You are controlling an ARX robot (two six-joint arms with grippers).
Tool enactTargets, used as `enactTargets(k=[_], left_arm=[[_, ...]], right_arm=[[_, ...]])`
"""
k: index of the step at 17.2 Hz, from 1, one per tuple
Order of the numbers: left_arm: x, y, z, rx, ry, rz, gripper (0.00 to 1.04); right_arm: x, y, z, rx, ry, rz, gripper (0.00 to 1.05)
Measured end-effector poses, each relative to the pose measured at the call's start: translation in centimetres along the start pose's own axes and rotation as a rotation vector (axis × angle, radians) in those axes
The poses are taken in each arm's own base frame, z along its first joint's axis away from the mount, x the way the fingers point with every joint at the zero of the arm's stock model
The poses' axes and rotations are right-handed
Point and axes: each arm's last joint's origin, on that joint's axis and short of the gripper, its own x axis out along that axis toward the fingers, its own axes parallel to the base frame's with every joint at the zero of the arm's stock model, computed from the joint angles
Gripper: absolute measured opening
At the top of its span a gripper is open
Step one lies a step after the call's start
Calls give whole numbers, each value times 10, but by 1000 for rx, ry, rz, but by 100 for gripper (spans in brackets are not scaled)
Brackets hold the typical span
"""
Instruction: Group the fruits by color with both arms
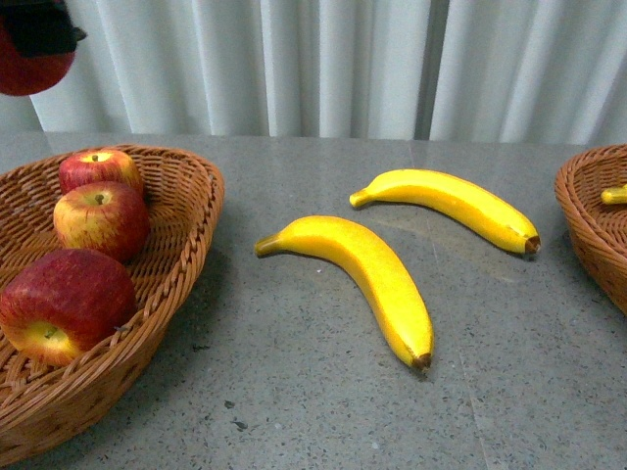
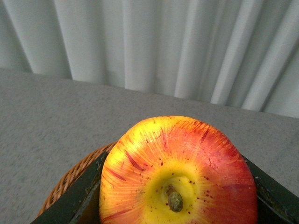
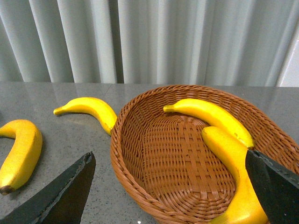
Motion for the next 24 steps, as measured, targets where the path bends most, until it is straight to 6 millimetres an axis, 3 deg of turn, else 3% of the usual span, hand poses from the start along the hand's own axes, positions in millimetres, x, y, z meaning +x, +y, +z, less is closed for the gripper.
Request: enactTargets(k=[4,7,8,13,20,22,24], left_arm=[[-22,30,-29,-107,61,187,68],[-26,37,-36,-152,50,239,95],[-28,36,-35,-161,42,232,100],[-40,36,-33,-221,-5,206,98],[-69,39,-16,-220,-137,149,98],[-77,56,-27,-108,-171,-19,81],[-89,69,-60,17,-141,-146,55]], right_arm=[[0,0,0,0,0,0,98],[0,0,0,0,0,0,98],[0,0,0,0,0,0,98],[0,0,0,0,0,0,98],[0,0,0,0,0,0,98],[0,0,0,0,0,0,98],[0,0,0,0,0,0,98]])
